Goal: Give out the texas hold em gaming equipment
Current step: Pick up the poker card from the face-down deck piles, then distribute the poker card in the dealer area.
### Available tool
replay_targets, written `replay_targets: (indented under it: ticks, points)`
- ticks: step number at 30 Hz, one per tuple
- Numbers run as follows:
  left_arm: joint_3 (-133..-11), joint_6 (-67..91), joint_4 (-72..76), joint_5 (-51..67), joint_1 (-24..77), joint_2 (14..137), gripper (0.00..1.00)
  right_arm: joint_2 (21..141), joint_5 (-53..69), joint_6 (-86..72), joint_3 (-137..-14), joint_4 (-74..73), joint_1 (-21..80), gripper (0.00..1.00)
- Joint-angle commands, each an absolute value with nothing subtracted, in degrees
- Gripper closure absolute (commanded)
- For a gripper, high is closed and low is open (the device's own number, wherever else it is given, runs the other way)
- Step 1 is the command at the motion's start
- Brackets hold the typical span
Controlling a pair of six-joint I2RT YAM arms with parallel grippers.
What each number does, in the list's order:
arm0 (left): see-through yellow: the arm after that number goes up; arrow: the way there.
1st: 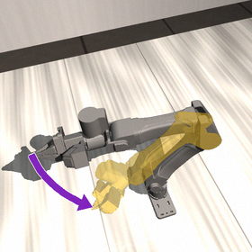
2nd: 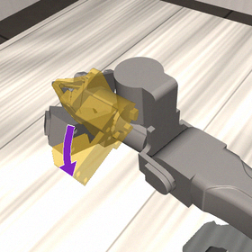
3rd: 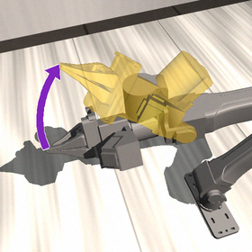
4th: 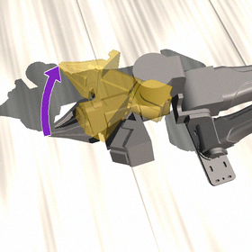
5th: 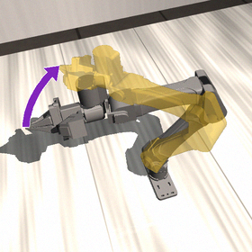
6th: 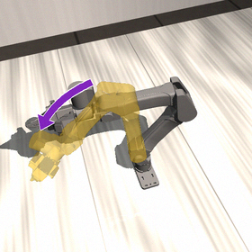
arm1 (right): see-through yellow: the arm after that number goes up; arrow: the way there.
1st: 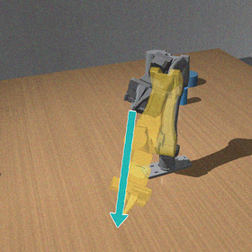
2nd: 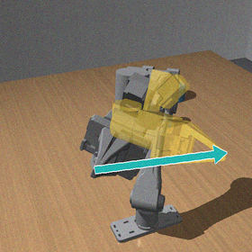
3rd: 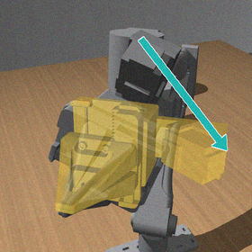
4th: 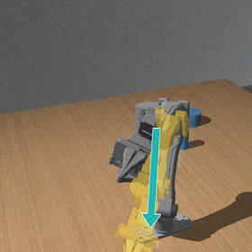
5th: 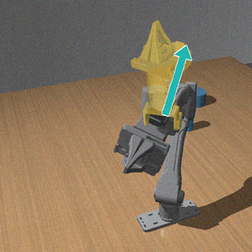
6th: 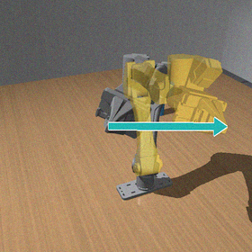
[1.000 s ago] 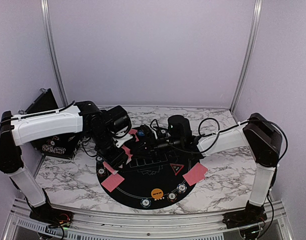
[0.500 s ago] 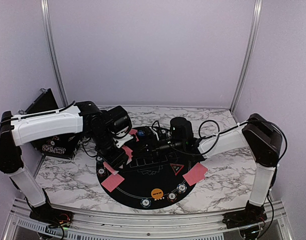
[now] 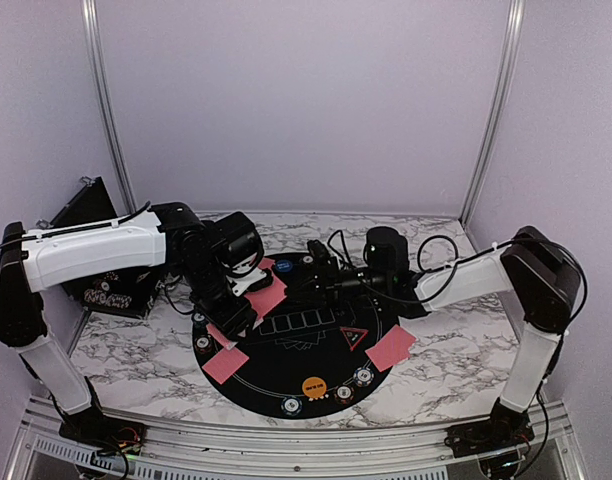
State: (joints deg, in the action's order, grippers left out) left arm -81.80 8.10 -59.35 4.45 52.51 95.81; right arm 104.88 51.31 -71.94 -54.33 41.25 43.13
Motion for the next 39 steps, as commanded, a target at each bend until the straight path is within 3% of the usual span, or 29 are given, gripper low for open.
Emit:
replay_targets:
  ticks: [1,15,20,28,39]
  points:
    - [-82.5,7.9,-59.9,4.2,52.6,94.4,0.42,101.8,52.7,-72.0,-52.5,43.6,41.0,1.00]
    - [-81.5,8.4,-59.9,3.9,52.5,93.6,0.42,98.2,53.4,-71.1,-47.2,43.6,36.2,1.00]
    - [-81.7,8.5,-60.0,3.9,52.5,93.4,0.42,98.7,51.8,-65.9,-47.7,37.3,35.5,1.00]
    - [-82.4,8.7,-60.3,3.5,52.5,93.2,0.42,104.6,48.2,-59.5,-52.0,29.9,39.4,1.00]
    - [-82.7,8.7,-60.8,3.0,52.5,93.0,0.42,117.6,48.4,-61.5,-59.5,32.8,48.1,1.00]
